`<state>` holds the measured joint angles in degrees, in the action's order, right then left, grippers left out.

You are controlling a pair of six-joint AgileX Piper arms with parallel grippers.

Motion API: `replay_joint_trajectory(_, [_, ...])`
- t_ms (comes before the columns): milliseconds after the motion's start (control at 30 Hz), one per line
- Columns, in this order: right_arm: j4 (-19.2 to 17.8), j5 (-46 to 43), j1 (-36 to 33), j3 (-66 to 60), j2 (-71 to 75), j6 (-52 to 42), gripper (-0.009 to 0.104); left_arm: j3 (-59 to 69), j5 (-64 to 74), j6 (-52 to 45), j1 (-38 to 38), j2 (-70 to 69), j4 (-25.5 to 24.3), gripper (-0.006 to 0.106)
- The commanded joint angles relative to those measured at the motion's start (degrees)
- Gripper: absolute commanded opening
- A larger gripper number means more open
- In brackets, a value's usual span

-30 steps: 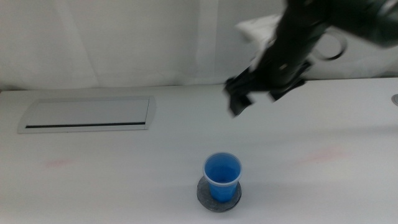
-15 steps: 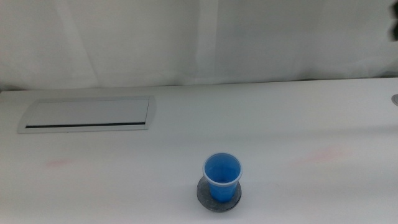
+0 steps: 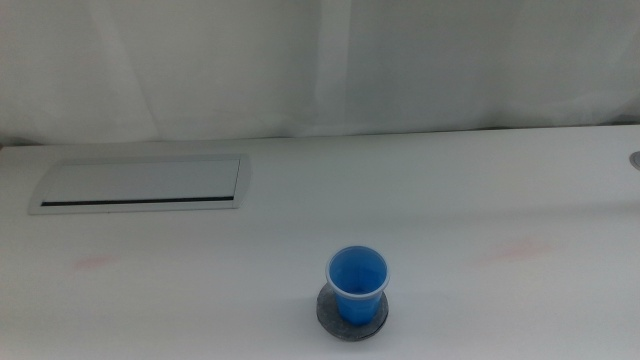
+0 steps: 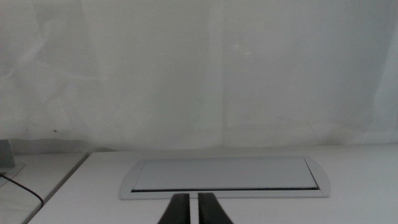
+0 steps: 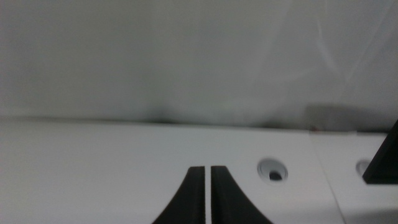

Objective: Place an empty cup on a cup mat.

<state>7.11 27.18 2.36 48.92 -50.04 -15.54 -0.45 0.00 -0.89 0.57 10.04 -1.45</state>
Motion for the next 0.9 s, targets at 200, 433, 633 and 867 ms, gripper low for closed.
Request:
replay_joint_trajectory(200, [8.07, -7.66, -1.59, -17.99, 29.36, -0.90, -0.002, 2.41, -0.67, 0.23, 0.13, -0.18, 0.34, -0.003])
replay_joint_trajectory(433, [8.07, -2.35, -1.59, -24.86, 39.07, 3.66, -0.002, 2.41, -0.67, 0.23, 0.13, -0.18, 0.34, -0.003])
replay_joint_trajectory(633, [6.12, -12.17, -1.59, -35.24, 39.29, -3.03, -0.002, 2.41, -0.67, 0.23, 0.13, -0.18, 0.34, -0.003])
replay_joint_trajectory(867, [8.46, -21.56, -1.59, -47.47, 39.19, -2.40, -0.002, 2.41, -0.67, 0.23, 0.13, -0.18, 0.34, -0.003])
